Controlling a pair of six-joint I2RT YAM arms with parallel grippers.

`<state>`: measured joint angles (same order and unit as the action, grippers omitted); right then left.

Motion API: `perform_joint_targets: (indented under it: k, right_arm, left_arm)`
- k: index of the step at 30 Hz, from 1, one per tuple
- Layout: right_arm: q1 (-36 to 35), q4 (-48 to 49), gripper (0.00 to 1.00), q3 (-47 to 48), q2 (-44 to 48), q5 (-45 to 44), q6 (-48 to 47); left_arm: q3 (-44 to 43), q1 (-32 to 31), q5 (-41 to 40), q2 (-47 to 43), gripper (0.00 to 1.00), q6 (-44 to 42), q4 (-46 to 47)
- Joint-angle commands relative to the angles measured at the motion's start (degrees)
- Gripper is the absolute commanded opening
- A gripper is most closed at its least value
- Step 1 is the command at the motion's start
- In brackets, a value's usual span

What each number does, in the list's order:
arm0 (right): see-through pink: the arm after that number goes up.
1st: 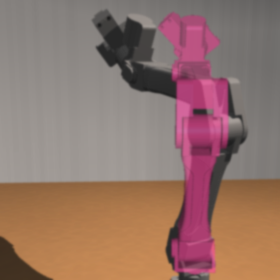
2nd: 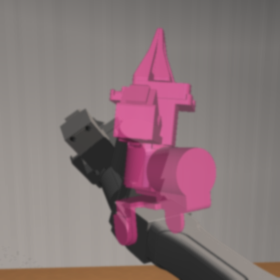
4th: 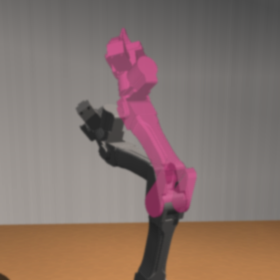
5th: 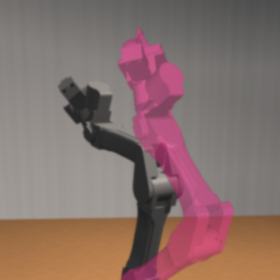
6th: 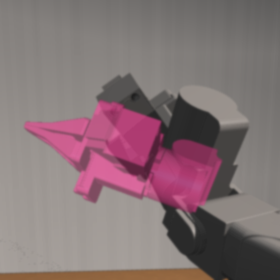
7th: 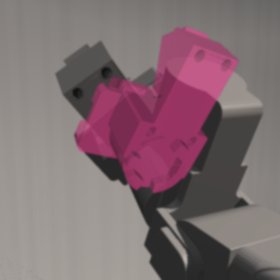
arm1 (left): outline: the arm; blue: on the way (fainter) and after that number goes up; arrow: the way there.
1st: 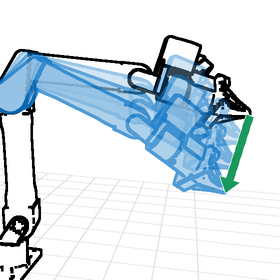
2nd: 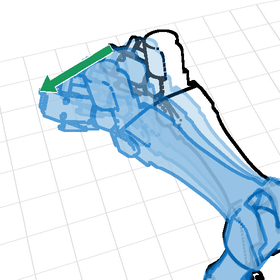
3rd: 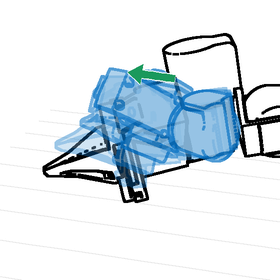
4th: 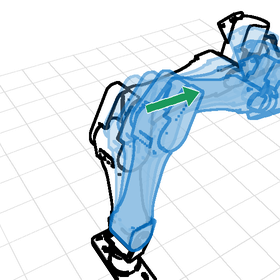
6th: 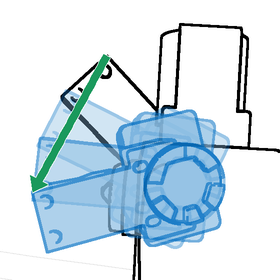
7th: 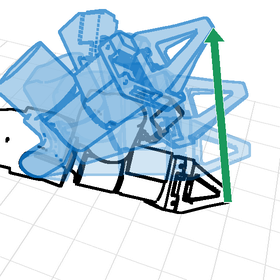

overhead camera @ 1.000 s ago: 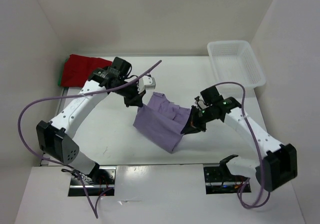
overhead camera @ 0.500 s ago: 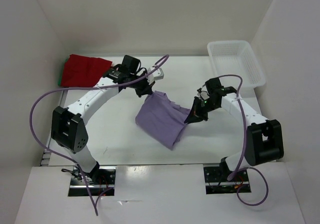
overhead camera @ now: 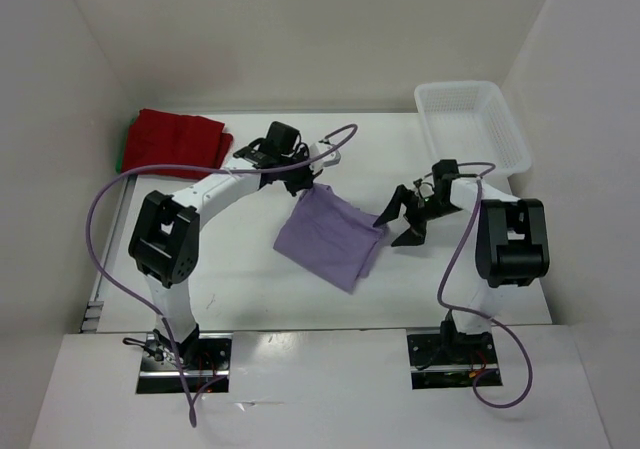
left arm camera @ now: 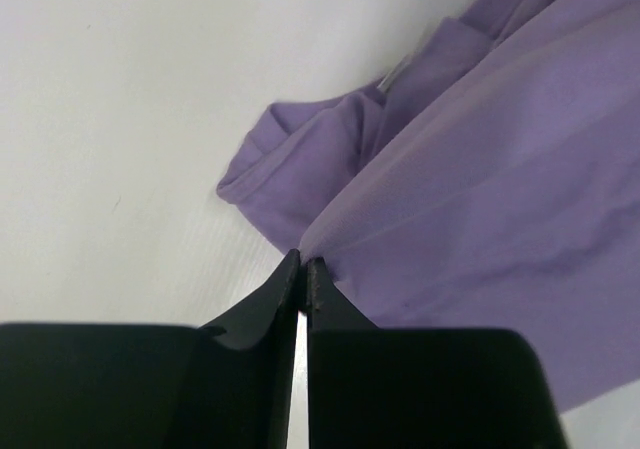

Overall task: Fold and stack the t-shirts
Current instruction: Fold the long partially folded tshirt into a neat square, then put the neatly folded tshirt into the corner of the board with the left arm

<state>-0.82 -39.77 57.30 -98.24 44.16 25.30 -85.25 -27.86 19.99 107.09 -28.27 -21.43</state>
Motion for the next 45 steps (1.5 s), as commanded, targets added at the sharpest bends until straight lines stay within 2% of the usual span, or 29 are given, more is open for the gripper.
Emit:
perform_joint_targets:
  k: [1,2,3,6,7,9,12,13,16,17,18,19,20,21,23,27,28,33,41,45]
  right_arm:
    - [4.1,5.5,0.9,2.3,-0.9,1.3,-1.6]
    - [4.1,6.4,0.99,2.9,-1.4,1.3,-1.6]
    - [4.8,7.0,1.0,4.4,-1.4,1.9,-1.6]
    - [4.1,8.5,1.0,7.1,4.2,-0.1,-0.9]
    - [2.6,8.5,1.0,7.6,6.1,-4.7,-0.9]
    - [0.2,7.6,1.0,8.4,12.3,-10.5,-0.9]
    - [-7.4,6.5,1.0,7.5,18.9,-22.3,-1.5]
    - [-9.9,6.5,1.0,6.1,19.7,-24.2,-1.5]
    - [-9.9,8.0,0.97,3.6,19.7,-25.3,1.6]
    - [-9.9,9.0,0.71,2.9,18.8,-25.3,2.2]
    - [-9.9,10.1,0.51,2.9,18.0,-25.8,2.8]
    - [-9.9,12.2,0.15,2.9,15.9,-26.3,3.3]
    - [-9.9,13.0,0.03,2.9,14.3,-26.3,3.4]
    - [-9.9,13.0,0.0,2.9,12.6,-26.3,3.4]
    - [-9.9,13.0,0.0,4.9,8.4,-24.4,3.4]
    - [-11.4,11.8,0.0,5.5,9.0,-30.5,3.4]
    - [-11.4,11.3,0.0,5.5,9.0,-31.2,2.8]
    - [-11.4,11.3,0.0,4.4,5.0,-30.5,2.8]
    - [-10.8,11.9,0.0,8.3,-4.9,-31.5,1.8]
    - [-10.8,12.4,0.0,12.6,-8.8,-31.5,1.1]
  left_arm:
    - [1.2,0.3,-4.8,1.1,0.1,0.1,6.0]
    - [2.0,0.3,-5.6,1.6,0.13,0.1,6.0]
    - [2.0,0.3,-6.3,1.6,0.16,0.1,6.7]
    - [2.5,0.3,-9.4,2.2,0.46,1.8,8.4]
    - [2.5,0.3,-10.4,2.2,0.58,2.3,9.0]
    - [2.5,0.3,-12.7,2.2,0.69,3.0,9.0]
    - [0.6,1.0,-15.6,2.2,0.81,3.6,7.0]
    - [-0.1,1.5,-16.1,2.2,0.82,3.6,4.8]
    - [-1.2,4.2,-13.7,0.2,0.86,4.1,-1.9]
    - [-1.2,5.4,-10.1,-1.2,0.87,3.5,-3.7]
    - [-0.6,6.0,-8.5,-2.0,0.88,2.8,-7.0]
    - [0.0,6.5,-7.0,-2.8,0.93,2.2,-8.5]
    - [0.8,6.5,-5.4,-3.6,0.93,1.5,-10.0]
    - [1.3,8.2,-1.8,-4.2,0.96,0.1,-14.2]
    - [1.3,10.2,1.2,-4.2,1.0,-0.5,-18.9]
    - [0.8,17.6,7.2,-3.6,1.0,-4.3,-30.2]
    - [0.8,17.7,8.9,-2.9,1.0,-4.9,-30.9]
    - [-3.7,12.2,10.9,-0.6,1.0,-2.2,-29.1]
    - [-7.2,11.2,16.7,7.2,1.0,7.1,-23.1]
    - [-8.3,9.3,13.8,9.1,1.0,11.4,-19.7]
